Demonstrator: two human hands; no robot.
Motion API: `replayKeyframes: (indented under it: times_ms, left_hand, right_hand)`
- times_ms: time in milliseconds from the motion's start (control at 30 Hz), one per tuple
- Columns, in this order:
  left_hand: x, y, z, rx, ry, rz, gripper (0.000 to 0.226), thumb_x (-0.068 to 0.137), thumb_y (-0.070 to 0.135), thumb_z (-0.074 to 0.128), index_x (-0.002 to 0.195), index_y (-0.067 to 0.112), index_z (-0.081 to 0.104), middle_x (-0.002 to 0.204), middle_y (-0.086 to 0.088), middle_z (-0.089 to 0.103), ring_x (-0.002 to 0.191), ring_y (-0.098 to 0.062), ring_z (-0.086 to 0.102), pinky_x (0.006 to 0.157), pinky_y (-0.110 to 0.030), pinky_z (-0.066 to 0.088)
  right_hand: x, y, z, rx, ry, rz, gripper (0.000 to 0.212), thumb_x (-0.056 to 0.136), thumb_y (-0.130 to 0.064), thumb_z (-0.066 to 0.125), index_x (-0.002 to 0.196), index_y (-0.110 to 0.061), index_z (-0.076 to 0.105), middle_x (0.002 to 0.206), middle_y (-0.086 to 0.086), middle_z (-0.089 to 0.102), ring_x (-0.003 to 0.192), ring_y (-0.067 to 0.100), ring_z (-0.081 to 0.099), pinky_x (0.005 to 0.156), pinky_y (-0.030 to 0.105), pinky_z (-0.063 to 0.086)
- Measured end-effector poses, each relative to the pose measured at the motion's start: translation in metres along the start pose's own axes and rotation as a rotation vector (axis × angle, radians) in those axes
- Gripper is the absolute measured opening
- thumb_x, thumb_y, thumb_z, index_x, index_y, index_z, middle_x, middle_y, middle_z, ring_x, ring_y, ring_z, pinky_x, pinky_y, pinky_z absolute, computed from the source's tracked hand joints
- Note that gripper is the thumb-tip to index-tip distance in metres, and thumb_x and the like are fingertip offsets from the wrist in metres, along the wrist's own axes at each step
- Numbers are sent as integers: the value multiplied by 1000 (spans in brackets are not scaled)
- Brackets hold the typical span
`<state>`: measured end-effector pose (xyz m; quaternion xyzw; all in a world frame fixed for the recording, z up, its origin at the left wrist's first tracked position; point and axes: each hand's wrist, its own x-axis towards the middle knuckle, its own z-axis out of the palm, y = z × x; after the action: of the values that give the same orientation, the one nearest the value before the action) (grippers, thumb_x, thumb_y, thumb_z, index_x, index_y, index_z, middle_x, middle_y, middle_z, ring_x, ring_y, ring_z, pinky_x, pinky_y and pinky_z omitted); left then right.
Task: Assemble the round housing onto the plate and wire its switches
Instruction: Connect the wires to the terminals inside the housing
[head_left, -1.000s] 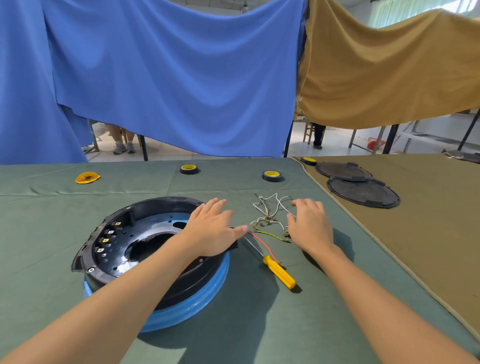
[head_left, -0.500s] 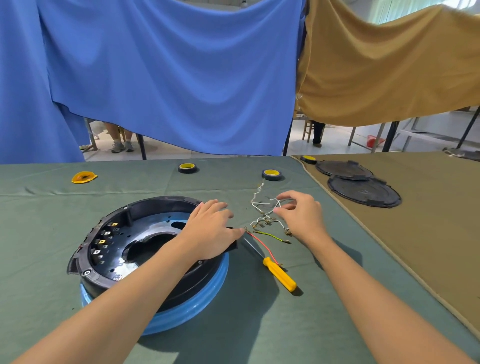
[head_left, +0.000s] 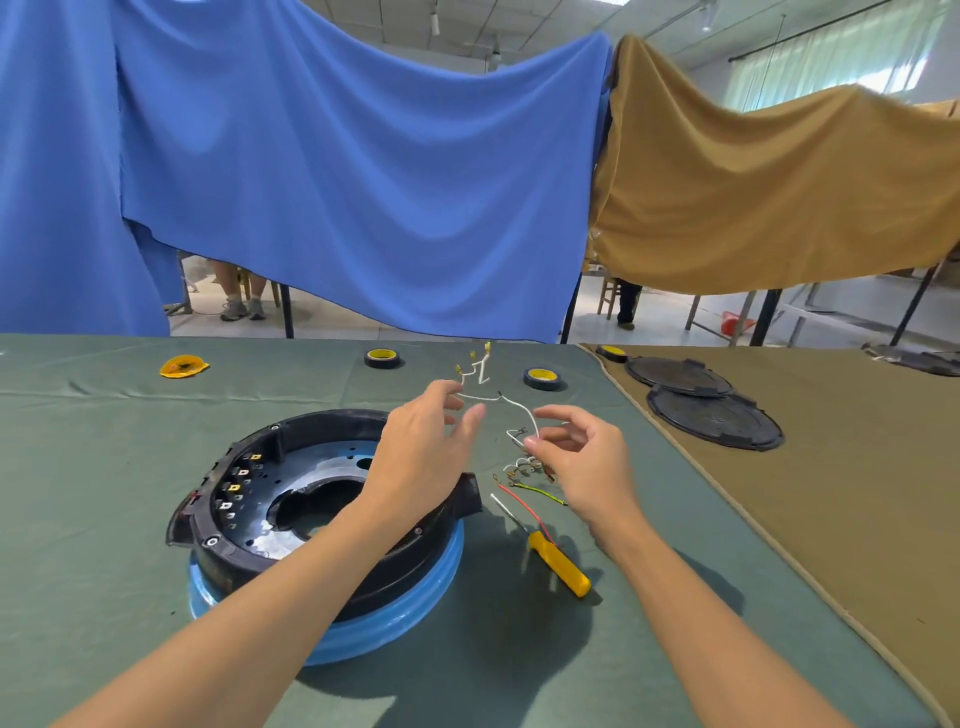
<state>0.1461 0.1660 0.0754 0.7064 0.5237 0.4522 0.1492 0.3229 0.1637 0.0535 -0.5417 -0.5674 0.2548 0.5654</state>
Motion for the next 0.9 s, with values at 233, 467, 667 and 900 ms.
replayKeyframes:
  times_ms: [233,467,667,900]
  left_hand:
    - [-4,0,-17,-253,131,-89,11,94,22,67,102,15,70,82,4,74,75,-9,71,81,-32,58]
    - [-2,-8,-36,-694,205,-373,19,101,19,55,88,12,66,84,-9,76,80,-23,75,85,-41,60]
    - [1,-11,-50,-926,253,-620,35,97,35,62,87,2,63,75,-15,76,73,-25,76,62,-29,58]
    - [-2,-21,-59,-964,371,-596,26,103,21,53,89,2,65,78,-11,76,74,-21,76,65,-29,61]
  right_hand:
    - [-16,-12,20,-59,96,-173,25,80,-17,78,89,-38,70,73,-16,70,76,-3,65,61,14,52]
    - [-22,-15,40,-243,231,-443,16,78,-15,80,90,-25,77,79,-9,62,76,13,63,74,38,55]
    - [-29,-2,47,-469,270,-1013,11,82,-7,72,87,-15,76,76,-11,71,77,18,45,62,38,45]
    - [-27,-13,54,-377,156,-720,18,87,-19,72,103,-14,75,106,-6,71,100,13,57,90,24,45]
